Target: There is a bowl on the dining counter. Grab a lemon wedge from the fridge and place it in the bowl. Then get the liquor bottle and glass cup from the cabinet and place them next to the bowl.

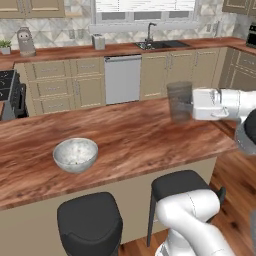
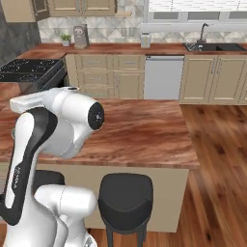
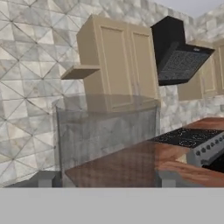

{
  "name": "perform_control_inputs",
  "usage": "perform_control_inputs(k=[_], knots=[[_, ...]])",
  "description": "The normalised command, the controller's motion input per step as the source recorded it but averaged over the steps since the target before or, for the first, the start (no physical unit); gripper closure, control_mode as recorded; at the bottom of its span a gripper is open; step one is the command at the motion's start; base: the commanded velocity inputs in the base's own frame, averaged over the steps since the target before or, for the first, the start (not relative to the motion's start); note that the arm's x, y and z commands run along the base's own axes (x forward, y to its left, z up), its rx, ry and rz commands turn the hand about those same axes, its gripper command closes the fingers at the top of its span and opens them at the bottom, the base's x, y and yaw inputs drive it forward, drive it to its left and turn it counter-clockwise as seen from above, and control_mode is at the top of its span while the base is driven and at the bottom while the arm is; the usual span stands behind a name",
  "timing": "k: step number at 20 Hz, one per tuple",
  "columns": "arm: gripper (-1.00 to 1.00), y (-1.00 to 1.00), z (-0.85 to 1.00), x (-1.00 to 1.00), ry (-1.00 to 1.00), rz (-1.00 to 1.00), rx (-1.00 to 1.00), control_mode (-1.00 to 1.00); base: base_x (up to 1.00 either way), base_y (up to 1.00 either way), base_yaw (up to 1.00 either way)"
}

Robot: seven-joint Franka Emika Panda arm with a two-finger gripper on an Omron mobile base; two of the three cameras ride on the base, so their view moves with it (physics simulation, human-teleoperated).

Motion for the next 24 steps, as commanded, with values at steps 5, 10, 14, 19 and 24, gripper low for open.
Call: perform_control_inputs(k=[5, 10, 14, 19, 24], knots=[[1.0, 0.2, -0.69, 1.0, 0.02, 0.26, 0.0, -1.0, 0.0, 0.0, 0.0], [1.0, 0.52, -0.59, 1.0, -0.01, 0.22, 0.0, -1.0, 0.0, 0.0, 0.0], [1.0, 0.45, -0.66, 0.81, 0.0, 0.19, -0.01, -1.0, 0.0, 0.0, 0.0], [1.0, 0.41, -0.88, 0.54, 0.0, 0.17, -0.01, -1.0, 0.0, 0.0, 0.0], [1.0, 0.3, -0.66, 0.47, -0.02, 0.09, 0.0, -1.0, 0.0, 0.0, 0.0]])
